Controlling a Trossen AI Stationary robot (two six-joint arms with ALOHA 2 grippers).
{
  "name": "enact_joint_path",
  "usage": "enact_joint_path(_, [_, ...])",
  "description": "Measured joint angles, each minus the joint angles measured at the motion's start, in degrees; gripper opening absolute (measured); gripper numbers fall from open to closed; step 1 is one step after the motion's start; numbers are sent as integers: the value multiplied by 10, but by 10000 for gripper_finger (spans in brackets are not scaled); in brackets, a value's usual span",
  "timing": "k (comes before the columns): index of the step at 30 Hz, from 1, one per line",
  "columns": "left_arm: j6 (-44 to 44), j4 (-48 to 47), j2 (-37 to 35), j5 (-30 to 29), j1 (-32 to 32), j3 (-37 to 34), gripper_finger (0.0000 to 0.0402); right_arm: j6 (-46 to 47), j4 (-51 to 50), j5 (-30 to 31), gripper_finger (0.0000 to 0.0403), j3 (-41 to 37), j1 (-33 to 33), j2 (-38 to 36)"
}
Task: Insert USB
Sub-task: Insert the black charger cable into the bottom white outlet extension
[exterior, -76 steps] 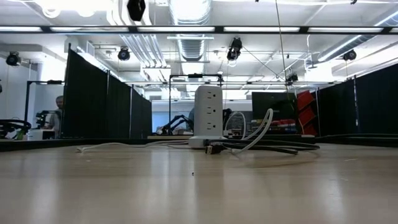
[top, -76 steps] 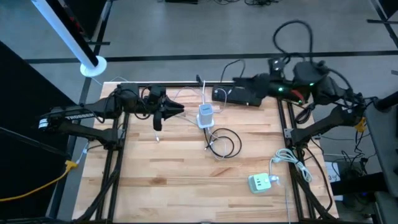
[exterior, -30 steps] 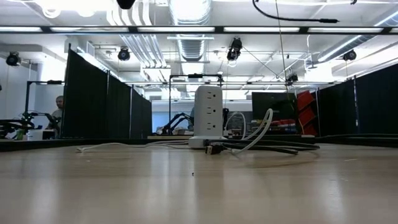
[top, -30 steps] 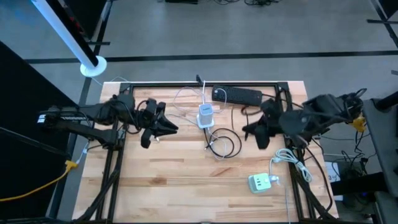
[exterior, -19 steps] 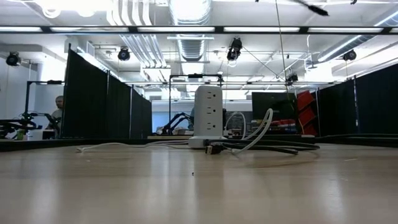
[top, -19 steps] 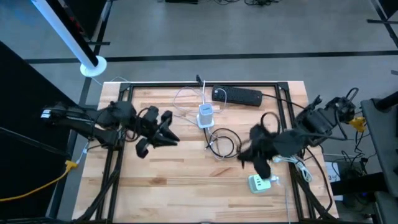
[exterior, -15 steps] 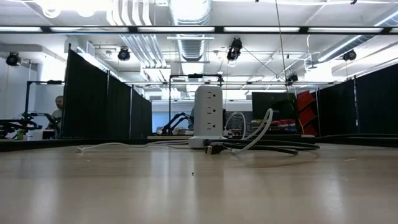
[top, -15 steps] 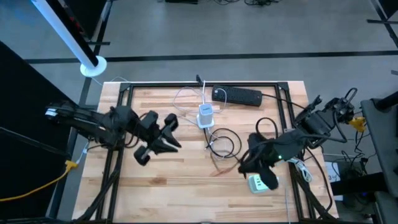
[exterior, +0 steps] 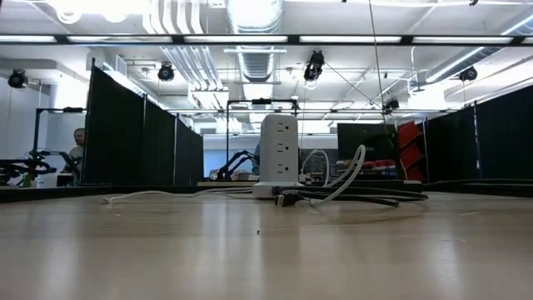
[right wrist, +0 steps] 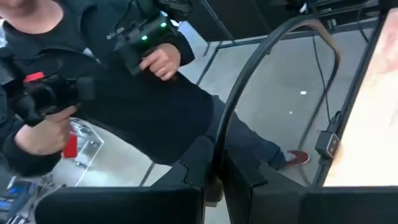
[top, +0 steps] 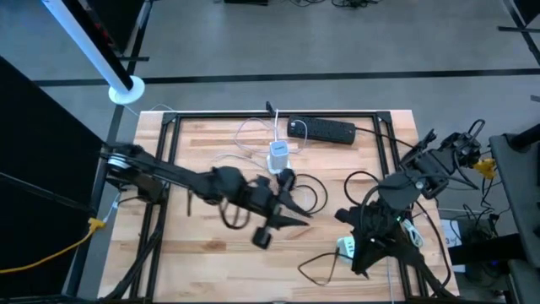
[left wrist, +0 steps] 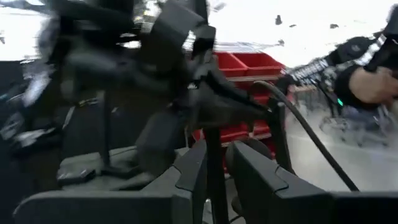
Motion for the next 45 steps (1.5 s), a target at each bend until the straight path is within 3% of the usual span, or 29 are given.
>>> enact_joint_path(6, [45,-95,54,7,-2,129,63,-9,3,-14,16,0,-26,-9])
enact_joint_path(11, [62,-135,70,5,-4,179,73,-23,2,-27,16,0,-52,-8])
enact_joint_path(21, [64,-144,67,9,-5,184,131,-44,2,-87,16,0,-89,-7])
enact_joint_path(29, [65,-143,66,34,-4,184,154,-58,2,-133,16,0,-98,-7])
enact_joint_path(45, [26,-107,66,72,-6,184,105,-105,-54,-155,16,2,-126,-17])
